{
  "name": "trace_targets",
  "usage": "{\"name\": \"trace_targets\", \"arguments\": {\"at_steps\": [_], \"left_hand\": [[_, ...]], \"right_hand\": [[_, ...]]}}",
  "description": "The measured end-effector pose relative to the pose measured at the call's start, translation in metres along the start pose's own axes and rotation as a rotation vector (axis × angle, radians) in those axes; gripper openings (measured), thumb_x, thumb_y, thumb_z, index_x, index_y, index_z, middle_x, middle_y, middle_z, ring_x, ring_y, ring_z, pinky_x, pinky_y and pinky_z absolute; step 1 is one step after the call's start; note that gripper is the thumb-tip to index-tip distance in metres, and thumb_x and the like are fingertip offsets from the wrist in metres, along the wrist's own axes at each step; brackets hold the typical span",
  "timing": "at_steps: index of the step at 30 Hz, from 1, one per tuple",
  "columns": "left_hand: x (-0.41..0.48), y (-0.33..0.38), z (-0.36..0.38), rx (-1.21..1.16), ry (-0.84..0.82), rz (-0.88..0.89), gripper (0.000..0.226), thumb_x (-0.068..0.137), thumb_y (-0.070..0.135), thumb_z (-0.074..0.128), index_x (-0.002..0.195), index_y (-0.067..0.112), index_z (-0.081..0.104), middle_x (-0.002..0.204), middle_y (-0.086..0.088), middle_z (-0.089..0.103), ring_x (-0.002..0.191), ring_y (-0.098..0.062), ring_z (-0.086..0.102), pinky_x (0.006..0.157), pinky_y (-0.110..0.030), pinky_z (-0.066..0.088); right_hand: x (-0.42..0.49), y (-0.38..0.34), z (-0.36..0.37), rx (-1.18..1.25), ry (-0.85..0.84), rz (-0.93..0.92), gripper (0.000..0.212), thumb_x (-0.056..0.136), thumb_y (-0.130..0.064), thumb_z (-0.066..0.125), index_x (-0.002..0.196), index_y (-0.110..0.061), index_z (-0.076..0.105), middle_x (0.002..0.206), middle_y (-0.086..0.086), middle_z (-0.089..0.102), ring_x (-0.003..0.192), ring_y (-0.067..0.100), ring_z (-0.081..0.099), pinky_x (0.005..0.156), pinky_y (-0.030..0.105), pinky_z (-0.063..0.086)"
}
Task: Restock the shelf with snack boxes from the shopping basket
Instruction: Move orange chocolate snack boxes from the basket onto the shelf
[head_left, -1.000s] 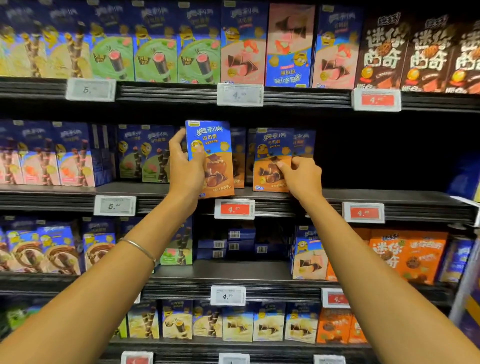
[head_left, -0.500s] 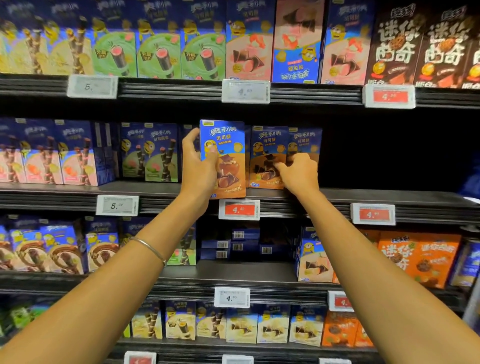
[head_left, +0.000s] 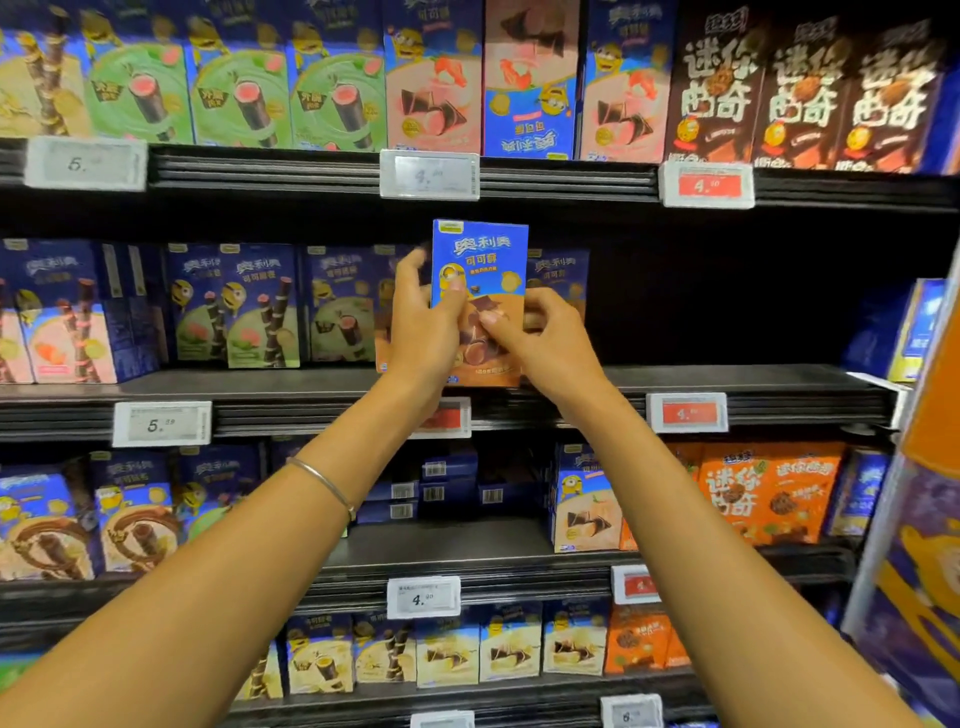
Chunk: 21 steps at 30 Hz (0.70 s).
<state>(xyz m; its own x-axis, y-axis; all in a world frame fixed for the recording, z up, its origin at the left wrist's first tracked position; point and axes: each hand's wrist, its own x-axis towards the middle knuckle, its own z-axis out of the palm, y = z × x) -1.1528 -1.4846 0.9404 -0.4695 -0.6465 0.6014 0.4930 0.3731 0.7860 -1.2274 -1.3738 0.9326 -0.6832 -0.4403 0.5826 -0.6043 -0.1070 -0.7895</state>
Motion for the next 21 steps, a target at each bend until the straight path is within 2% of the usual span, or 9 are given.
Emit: {"name": "trace_targets", "arguments": {"at_steps": [1, 2, 3, 5, 8, 13, 16, 19, 21], "left_hand": [[-0.001, 0.001, 0.006, 0.004, -0.027, -0.011, 0.045, 0.110, 0.017, 0.053, 0.152, 0.009, 0.038, 0.099, 0.003, 0.070, 0.063, 0.001, 0.066, 0.063, -0.021, 0.058], [-0.001, 0.003, 0.010, 0.023, -0.050, -0.023, 0.050, 0.110, 0.022, 0.055, 0.155, 0.009, 0.036, 0.107, -0.003, 0.071, 0.074, -0.003, 0.070, 0.074, -0.026, 0.062], [-0.001, 0.003, 0.011, 0.091, -0.050, -0.013, 0.057, 0.109, 0.030, 0.057, 0.157, 0.010, 0.035, 0.123, -0.008, 0.068, 0.097, -0.010, 0.072, 0.092, -0.035, 0.061], [0.004, 0.000, 0.005, 0.351, 0.017, 0.083, 0.069, 0.103, 0.043, 0.063, 0.158, 0.012, 0.034, 0.149, -0.014, 0.050, 0.135, -0.026, 0.052, 0.115, -0.045, 0.044], [0.011, -0.005, -0.012, 0.654, 0.133, 0.129, 0.091, 0.092, 0.053, 0.074, 0.158, 0.012, 0.028, 0.156, -0.020, 0.029, 0.144, -0.039, 0.032, 0.113, -0.054, 0.035], [0.023, -0.015, -0.024, 0.771, 0.146, -0.082, 0.114, 0.082, 0.053, 0.085, 0.158, 0.005, 0.015, 0.164, -0.026, 0.009, 0.154, -0.047, 0.012, 0.118, -0.062, 0.028], [0.028, -0.023, -0.025, 0.761, 0.077, -0.189, 0.131, 0.080, 0.055, 0.086, 0.163, 0.002, 0.000, 0.167, -0.027, 0.005, 0.156, -0.044, 0.008, 0.119, -0.060, 0.027], [0.034, -0.028, -0.025, 0.742, 0.073, -0.227, 0.130, 0.079, 0.053, 0.088, 0.163, 0.001, 0.002, 0.165, -0.028, 0.012, 0.154, -0.046, 0.015, 0.119, -0.059, 0.030], [0.037, -0.029, -0.024, 0.741, 0.069, -0.235, 0.123, 0.080, 0.050, 0.088, 0.161, 0.000, 0.009, 0.163, -0.028, 0.018, 0.152, -0.046, 0.022, 0.116, -0.058, 0.034]], "right_hand": [[0.000, 0.001, -0.007, 0.005, 0.018, -0.002, 0.040, 0.089, -0.037, 0.075, 0.121, -0.018, 0.061, 0.107, -0.006, 0.071, 0.096, 0.008, 0.071, 0.083, 0.035, 0.062], [0.001, 0.003, -0.014, -0.011, 0.045, -0.006, 0.039, 0.089, -0.036, 0.075, 0.121, -0.017, 0.062, 0.106, -0.007, 0.071, 0.095, 0.008, 0.071, 0.082, 0.035, 0.062], [0.002, 0.005, -0.024, -0.038, 0.078, -0.007, 0.039, 0.090, -0.036, 0.074, 0.121, -0.017, 0.062, 0.106, -0.007, 0.071, 0.095, 0.009, 0.071, 0.082, 0.036, 0.061], [0.007, 0.009, -0.043, -0.081, 0.153, 0.020, 0.037, 0.091, -0.036, 0.073, 0.120, -0.016, 0.064, 0.107, -0.003, 0.072, 0.096, 0.012, 0.072, 0.086, 0.043, 0.061], [0.014, 0.018, -0.065, -0.174, 0.243, 0.075, 0.030, 0.094, -0.029, 0.068, 0.118, -0.013, 0.065, 0.109, 0.003, 0.072, 0.100, 0.019, 0.070, 0.092, 0.046, 0.057], [0.021, 0.037, -0.069, -0.310, 0.291, 0.140, 0.031, 0.098, -0.026, 0.061, 0.124, -0.009, 0.056, 0.121, 0.009, 0.067, 0.110, 0.027, 0.064, 0.087, 0.035, 0.050], [0.028, 0.040, -0.065, -0.339, 0.296, 0.154, 0.036, 0.101, -0.025, 0.058, 0.131, -0.008, 0.047, 0.126, 0.012, 0.063, 0.106, 0.026, 0.062, 0.077, 0.031, 0.045], [0.034, 0.042, -0.060, -0.348, 0.267, 0.173, 0.034, 0.100, -0.023, 0.058, 0.128, -0.009, 0.042, 0.123, 0.011, 0.061, 0.095, 0.021, 0.058, 0.062, 0.024, 0.044], [0.037, 0.043, -0.058, -0.386, 0.221, 0.200, 0.036, 0.099, -0.017, 0.059, 0.127, -0.009, 0.039, 0.123, 0.013, 0.059, 0.098, 0.024, 0.060, 0.068, 0.031, 0.051]]}}
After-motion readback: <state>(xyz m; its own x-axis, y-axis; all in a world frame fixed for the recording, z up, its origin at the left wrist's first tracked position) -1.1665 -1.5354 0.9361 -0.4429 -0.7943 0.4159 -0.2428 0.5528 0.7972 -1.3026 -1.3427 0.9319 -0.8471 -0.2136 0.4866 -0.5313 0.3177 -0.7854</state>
